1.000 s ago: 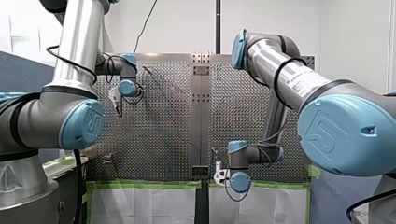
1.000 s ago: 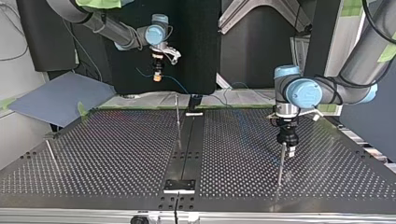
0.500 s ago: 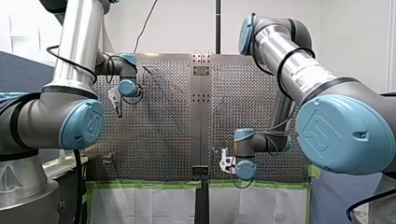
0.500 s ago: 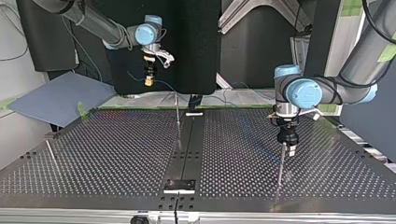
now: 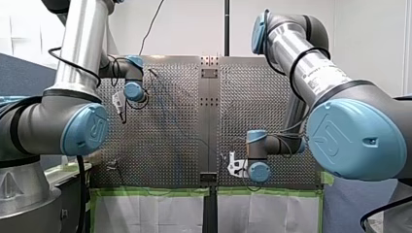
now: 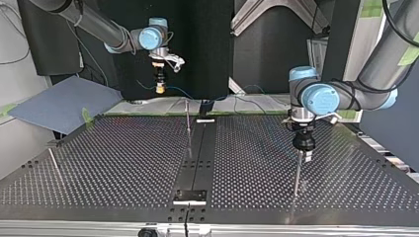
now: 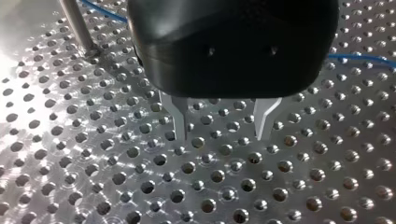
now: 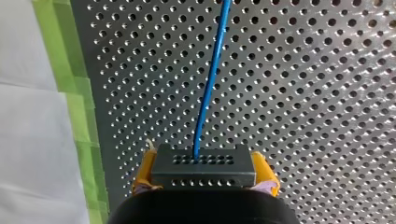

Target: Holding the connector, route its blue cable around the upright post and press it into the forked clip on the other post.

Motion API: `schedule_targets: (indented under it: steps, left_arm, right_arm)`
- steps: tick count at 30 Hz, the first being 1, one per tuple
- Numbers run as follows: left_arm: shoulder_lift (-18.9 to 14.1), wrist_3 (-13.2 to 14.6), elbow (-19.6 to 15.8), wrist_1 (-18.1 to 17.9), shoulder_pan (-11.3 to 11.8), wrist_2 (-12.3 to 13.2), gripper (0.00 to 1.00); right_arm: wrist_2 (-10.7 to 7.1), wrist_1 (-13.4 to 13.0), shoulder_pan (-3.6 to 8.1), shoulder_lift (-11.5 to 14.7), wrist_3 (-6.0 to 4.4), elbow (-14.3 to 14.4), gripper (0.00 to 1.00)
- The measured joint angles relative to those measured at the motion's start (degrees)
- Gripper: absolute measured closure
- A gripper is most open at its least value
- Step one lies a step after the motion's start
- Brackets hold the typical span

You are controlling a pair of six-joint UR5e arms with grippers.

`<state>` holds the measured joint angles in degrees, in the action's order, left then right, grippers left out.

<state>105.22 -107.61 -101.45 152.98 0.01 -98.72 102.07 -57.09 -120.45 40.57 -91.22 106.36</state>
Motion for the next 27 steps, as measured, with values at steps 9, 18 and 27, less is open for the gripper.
schedule_targets:
  steps: [9,18,27]
  left_arm:
    - [-0.1,-0.2,0.0,2.3,-0.2,-1.5,0.29]
    - [-0.6,-2.7,0.0,5.7,-0.6,-3.0,0.27]
    - [-3.3,-4.8,0.0,9.5,0.0,-3.3,0.11]
  right_arm:
    - [-0.28,-0.5,1.76,-0.1,0.38,2.0,0.98]
    - [-0.52,-0.7,2.9,-0.1,0.59,2.5,0.98]
    - [-1.15,-0.9,3.05,-0.1,0.61,2.5,0.98]
